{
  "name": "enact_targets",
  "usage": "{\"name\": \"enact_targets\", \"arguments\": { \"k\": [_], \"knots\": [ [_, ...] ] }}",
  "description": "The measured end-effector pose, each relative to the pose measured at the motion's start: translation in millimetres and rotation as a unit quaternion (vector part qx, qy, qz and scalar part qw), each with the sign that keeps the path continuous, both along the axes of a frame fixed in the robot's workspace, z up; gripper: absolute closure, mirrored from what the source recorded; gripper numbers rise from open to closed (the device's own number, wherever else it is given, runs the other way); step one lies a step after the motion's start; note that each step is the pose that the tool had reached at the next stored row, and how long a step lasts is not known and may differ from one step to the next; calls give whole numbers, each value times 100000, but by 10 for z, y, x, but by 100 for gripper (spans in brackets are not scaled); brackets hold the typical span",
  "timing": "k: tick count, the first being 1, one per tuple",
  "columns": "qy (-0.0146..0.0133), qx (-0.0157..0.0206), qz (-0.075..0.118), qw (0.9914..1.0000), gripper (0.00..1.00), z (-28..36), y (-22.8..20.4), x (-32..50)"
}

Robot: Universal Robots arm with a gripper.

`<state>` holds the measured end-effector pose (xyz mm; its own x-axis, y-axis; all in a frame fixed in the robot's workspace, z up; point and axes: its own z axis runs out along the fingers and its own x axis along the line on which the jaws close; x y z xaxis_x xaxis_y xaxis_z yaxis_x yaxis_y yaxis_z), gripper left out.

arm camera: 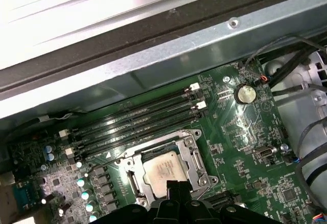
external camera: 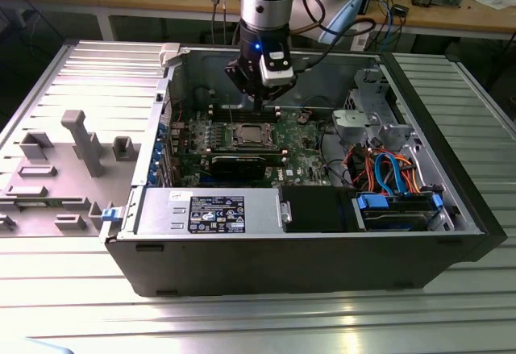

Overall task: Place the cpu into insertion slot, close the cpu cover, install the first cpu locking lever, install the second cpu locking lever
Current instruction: 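Install the first cpu locking lever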

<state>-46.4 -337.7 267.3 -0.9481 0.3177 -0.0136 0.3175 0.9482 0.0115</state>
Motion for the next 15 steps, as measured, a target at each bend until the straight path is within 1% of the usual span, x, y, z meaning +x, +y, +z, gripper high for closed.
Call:
{"name": "enact_targets", "arguments": {
  "k": [1,7,15],
  "knots": [
    [-43,0,725,99997,89,-1,0,0],
    [-194,1,3320,99945,89,-2,0,0],
    [-195,0,3409,99942,89,-2,0,0]
  ]
}}
